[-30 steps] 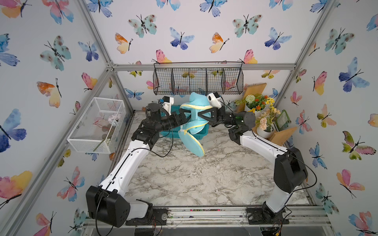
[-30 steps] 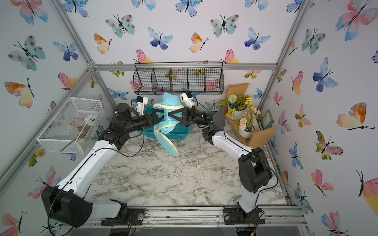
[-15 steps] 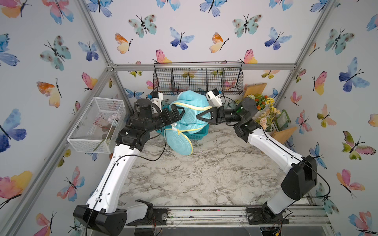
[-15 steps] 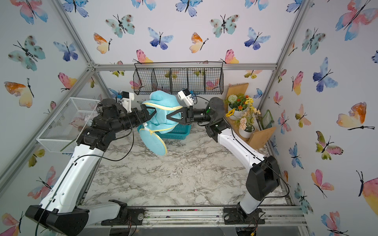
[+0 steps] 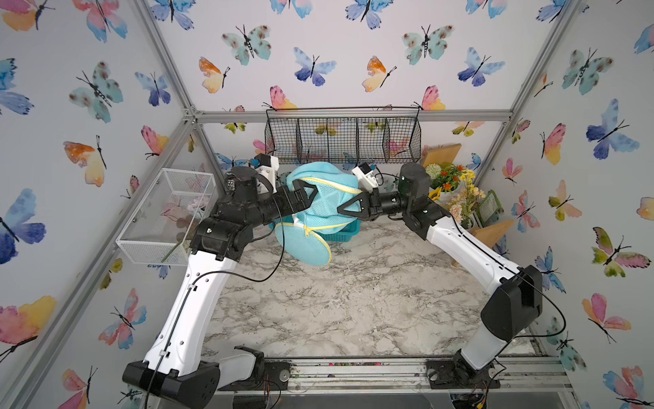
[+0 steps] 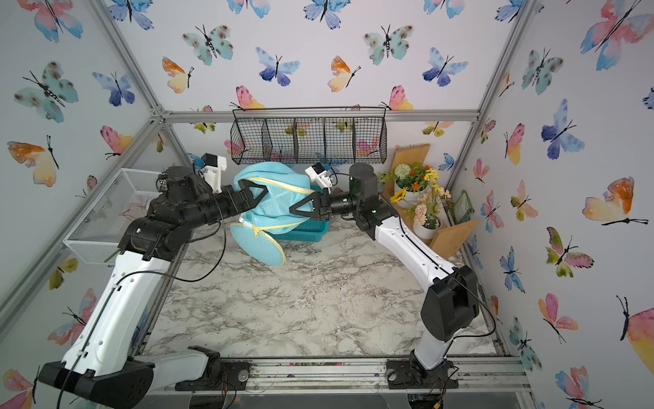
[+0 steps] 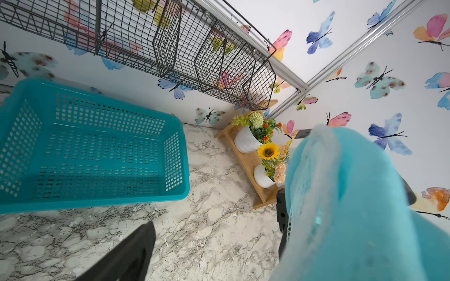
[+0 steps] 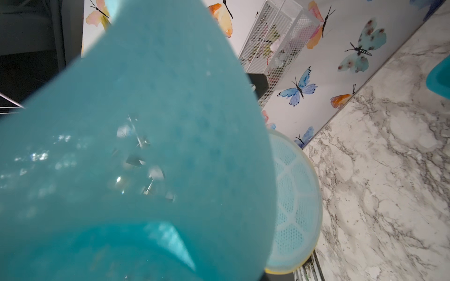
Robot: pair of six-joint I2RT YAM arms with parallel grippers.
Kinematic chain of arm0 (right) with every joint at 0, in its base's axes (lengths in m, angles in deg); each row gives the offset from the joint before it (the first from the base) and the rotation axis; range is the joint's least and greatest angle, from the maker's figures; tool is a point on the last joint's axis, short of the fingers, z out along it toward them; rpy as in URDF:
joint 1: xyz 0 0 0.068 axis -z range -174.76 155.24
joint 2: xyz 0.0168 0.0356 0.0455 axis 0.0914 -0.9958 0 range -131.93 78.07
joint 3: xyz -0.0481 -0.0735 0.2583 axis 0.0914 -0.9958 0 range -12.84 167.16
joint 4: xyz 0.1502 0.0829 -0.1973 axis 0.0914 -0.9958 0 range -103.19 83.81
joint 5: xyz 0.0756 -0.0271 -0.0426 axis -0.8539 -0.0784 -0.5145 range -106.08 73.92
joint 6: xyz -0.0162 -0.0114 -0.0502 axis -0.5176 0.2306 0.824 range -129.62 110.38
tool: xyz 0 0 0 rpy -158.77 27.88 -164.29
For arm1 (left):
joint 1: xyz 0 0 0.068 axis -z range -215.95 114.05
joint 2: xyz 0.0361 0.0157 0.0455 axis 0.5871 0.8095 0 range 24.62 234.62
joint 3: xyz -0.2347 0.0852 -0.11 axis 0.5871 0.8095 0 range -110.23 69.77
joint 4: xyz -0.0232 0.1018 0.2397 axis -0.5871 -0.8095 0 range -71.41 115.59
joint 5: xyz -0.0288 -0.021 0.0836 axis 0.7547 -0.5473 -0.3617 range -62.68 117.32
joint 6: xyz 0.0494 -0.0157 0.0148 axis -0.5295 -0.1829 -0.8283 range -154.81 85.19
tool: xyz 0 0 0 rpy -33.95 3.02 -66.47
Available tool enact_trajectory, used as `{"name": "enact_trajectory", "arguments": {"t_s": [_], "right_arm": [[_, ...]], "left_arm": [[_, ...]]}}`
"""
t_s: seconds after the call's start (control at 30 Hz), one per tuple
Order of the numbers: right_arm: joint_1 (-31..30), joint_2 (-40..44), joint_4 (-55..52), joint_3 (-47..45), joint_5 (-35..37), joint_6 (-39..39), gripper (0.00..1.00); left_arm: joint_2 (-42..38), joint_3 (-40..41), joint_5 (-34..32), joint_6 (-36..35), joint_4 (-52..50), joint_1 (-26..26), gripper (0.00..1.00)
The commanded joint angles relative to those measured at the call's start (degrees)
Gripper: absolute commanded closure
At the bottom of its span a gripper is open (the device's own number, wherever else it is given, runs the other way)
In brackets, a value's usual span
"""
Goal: Turn the laundry bag inside out
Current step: Turn over the laundry bag.
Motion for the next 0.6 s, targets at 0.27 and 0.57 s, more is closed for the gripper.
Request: {"name": "enact_trajectory", "arguments": {"t_s": [0.27, 0.57], "right_arm": [[-0.19, -0.63, 56.09, -9.34, -0.53, -40.79, 0.97], [0.40, -2.54, 79.33, -13.95, 6.92, -58.47, 0.97]], "left_arm": [[-6.99, 22.15, 11.42, 6.75, 22.12, -2.19, 0.81], [-7.39, 23.61, 20.47, 8.84, 27.01, -3.17, 0.01]]}}
